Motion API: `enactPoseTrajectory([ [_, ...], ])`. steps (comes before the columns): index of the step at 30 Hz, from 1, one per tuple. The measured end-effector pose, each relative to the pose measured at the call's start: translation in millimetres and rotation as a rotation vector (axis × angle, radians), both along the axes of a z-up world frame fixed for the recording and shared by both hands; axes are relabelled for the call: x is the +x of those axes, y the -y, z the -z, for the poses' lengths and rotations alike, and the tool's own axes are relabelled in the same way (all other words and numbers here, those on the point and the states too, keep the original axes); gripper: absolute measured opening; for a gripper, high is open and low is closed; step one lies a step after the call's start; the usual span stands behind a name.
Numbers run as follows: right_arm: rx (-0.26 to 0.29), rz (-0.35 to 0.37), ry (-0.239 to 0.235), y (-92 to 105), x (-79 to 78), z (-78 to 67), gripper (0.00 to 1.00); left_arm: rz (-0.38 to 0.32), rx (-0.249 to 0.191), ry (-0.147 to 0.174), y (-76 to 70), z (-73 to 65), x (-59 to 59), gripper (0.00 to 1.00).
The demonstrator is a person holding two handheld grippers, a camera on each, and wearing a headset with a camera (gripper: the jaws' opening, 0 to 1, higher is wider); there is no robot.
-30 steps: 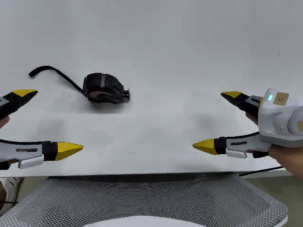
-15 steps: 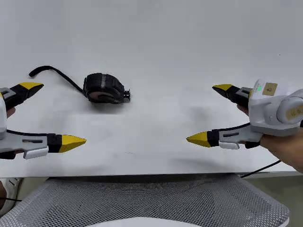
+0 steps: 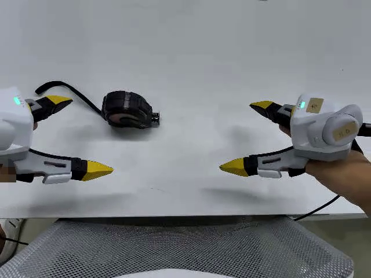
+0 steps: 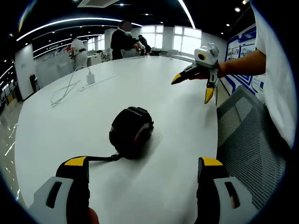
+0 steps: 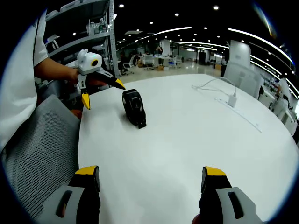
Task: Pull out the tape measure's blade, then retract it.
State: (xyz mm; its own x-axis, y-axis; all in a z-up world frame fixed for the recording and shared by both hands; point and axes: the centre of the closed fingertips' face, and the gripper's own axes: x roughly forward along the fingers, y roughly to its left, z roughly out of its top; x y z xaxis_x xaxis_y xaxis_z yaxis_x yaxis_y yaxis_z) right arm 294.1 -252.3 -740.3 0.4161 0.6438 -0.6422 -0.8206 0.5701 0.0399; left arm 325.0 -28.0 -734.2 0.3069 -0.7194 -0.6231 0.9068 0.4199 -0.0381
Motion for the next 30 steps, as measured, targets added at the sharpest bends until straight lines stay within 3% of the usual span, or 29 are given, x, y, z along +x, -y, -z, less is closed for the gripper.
enactPoseTrajectory([
  [10,-0.002,-0.036,-0.003,-8.7,8.7,5.6,0.89,0.046,0.019,0.004,5.6,3.1,11.3,0.94],
  [30,-0.025,-0.101,-0.002,-18.0,23.7,7.6,0.85,0.204,0.113,0.01,23.0,14.6,24.3,0.79],
])
